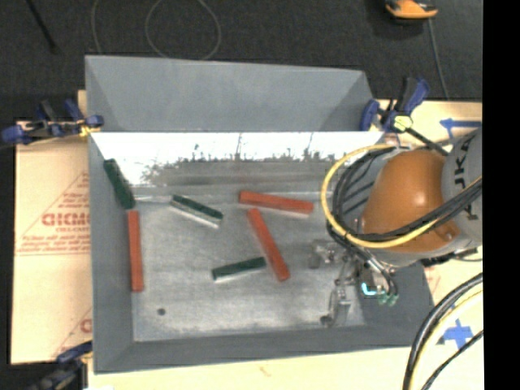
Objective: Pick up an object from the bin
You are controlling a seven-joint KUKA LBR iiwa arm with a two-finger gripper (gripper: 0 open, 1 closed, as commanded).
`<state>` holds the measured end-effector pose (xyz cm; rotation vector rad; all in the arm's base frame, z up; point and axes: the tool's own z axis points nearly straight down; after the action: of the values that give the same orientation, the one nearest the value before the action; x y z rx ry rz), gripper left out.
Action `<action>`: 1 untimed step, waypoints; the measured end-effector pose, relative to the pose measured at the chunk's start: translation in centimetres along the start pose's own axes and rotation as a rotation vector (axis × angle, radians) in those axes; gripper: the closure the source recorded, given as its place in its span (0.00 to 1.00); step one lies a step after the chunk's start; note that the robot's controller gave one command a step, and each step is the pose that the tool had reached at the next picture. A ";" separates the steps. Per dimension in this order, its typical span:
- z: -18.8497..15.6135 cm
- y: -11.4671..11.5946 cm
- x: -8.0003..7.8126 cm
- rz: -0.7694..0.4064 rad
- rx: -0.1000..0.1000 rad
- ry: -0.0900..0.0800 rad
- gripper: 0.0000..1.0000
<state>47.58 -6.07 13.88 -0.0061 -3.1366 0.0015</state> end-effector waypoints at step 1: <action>6.9 1.1 -11.1 -0.365 0.001 -0.011 0.00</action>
Offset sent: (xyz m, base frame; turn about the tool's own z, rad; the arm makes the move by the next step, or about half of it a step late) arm 0.1093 0.0110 -0.0688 -0.3651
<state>58.68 -4.99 6.96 0.5659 -3.0957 0.0020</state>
